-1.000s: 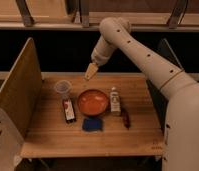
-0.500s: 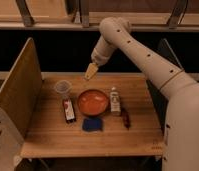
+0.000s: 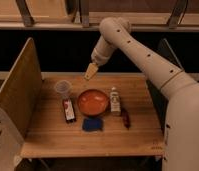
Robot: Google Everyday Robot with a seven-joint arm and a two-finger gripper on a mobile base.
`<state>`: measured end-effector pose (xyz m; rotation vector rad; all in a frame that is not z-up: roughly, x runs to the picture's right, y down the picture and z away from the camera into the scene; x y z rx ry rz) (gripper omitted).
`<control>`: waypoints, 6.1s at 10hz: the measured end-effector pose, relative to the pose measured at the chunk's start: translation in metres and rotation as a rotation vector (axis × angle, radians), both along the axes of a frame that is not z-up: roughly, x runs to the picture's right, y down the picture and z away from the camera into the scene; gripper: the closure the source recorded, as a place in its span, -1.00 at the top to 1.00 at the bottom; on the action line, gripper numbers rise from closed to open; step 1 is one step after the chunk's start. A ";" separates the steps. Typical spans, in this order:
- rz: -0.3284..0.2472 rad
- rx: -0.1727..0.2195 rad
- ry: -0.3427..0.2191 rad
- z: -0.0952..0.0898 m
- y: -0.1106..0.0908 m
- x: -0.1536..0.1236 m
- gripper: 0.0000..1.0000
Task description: Stand the bottle upright
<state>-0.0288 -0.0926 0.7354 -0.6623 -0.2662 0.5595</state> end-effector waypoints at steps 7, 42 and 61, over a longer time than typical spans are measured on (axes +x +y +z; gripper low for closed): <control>0.279 0.058 0.636 0.027 0.006 0.177 0.41; 0.827 -0.329 1.032 0.173 0.097 0.173 0.41; 0.740 -0.431 0.943 0.230 0.125 0.123 0.41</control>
